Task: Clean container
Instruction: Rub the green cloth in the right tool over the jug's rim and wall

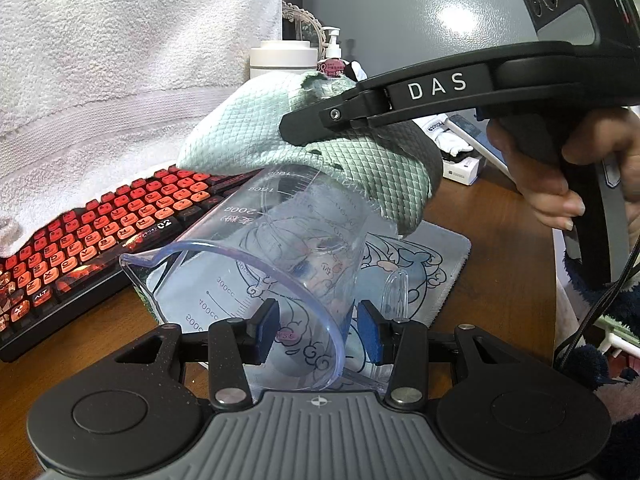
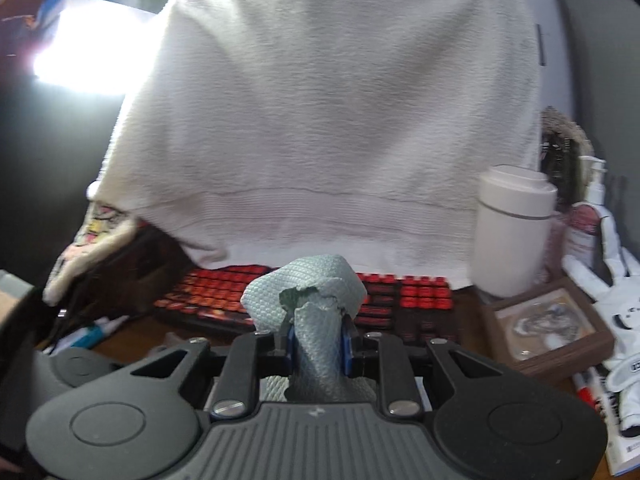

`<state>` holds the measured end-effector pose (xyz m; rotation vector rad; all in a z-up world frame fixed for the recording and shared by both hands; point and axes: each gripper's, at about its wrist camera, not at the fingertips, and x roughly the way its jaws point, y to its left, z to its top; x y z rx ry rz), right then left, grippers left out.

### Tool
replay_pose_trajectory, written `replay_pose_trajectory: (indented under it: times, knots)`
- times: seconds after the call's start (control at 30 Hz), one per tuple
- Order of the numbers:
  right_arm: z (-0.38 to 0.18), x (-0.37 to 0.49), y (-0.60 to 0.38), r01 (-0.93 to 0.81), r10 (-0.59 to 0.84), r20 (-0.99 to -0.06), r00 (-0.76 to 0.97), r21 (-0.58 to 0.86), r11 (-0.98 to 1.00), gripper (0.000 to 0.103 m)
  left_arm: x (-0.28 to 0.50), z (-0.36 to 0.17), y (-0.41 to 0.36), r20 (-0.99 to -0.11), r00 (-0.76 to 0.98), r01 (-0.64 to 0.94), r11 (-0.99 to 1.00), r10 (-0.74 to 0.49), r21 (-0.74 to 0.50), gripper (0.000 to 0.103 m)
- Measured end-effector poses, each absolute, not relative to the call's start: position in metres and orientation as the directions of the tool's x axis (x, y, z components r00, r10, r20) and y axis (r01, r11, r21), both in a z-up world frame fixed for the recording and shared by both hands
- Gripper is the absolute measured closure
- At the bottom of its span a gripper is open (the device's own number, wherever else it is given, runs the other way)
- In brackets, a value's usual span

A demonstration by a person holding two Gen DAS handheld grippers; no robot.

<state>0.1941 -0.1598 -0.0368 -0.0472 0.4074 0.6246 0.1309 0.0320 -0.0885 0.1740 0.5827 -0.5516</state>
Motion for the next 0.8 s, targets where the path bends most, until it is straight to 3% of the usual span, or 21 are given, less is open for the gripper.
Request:
replay_pose_trajectory:
  times: [0.47, 0.8]
  knots:
    - [-0.026, 0.164, -0.1, -0.752, 0.68, -0.418, 0.602, -0.011, 0.659, 0.083, 0.125, -0.086, 0.03, -0.565, 0.695, 0.539, 0.842, -0.445, 0.001, 0.06]
    - [-0.025, 0.193, -0.115, -0.69, 0.599, -0.456, 0.658, -0.047, 0.722, 0.083, 0.118, -0.084, 0.025, -0.565, 0.696, 0.54, 0.842, -0.444, 0.004, 0.06]
